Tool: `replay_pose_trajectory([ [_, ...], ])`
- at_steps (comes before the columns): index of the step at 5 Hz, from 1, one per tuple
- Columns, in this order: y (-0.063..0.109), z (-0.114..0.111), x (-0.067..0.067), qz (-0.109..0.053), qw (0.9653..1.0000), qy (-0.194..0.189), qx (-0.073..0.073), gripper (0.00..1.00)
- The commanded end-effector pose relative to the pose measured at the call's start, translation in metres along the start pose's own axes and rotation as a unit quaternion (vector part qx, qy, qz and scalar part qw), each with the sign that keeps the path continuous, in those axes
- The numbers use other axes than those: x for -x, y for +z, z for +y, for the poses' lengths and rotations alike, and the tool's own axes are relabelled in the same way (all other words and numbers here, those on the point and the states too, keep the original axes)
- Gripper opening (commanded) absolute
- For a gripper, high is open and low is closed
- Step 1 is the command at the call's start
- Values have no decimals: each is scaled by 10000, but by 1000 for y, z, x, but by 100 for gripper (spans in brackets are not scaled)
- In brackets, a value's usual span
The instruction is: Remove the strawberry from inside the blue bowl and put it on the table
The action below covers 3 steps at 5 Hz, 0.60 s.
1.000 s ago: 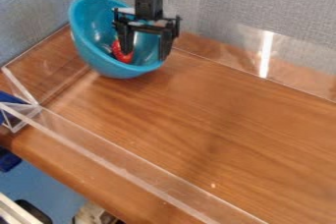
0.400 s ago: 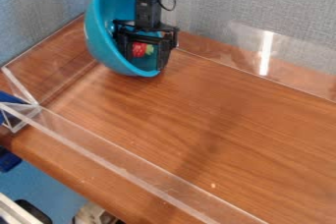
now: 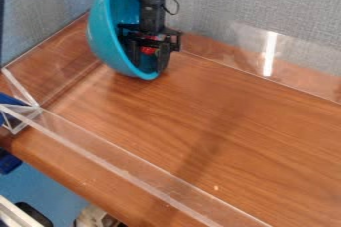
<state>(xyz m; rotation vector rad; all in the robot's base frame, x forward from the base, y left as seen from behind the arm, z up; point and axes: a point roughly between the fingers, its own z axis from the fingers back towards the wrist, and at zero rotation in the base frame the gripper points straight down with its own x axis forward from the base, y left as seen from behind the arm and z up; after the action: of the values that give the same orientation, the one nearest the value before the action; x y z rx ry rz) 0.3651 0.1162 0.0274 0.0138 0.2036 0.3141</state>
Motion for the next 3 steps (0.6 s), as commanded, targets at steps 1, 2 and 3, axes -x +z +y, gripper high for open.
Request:
replay_pose_trajectory([
  [1,15,11,-5,-279,9996,59,-14,0],
  [2,17,11,-4,-289,9996,-6,-12,0],
  [3,21,10,-2,-308,9995,-61,1,0],
])
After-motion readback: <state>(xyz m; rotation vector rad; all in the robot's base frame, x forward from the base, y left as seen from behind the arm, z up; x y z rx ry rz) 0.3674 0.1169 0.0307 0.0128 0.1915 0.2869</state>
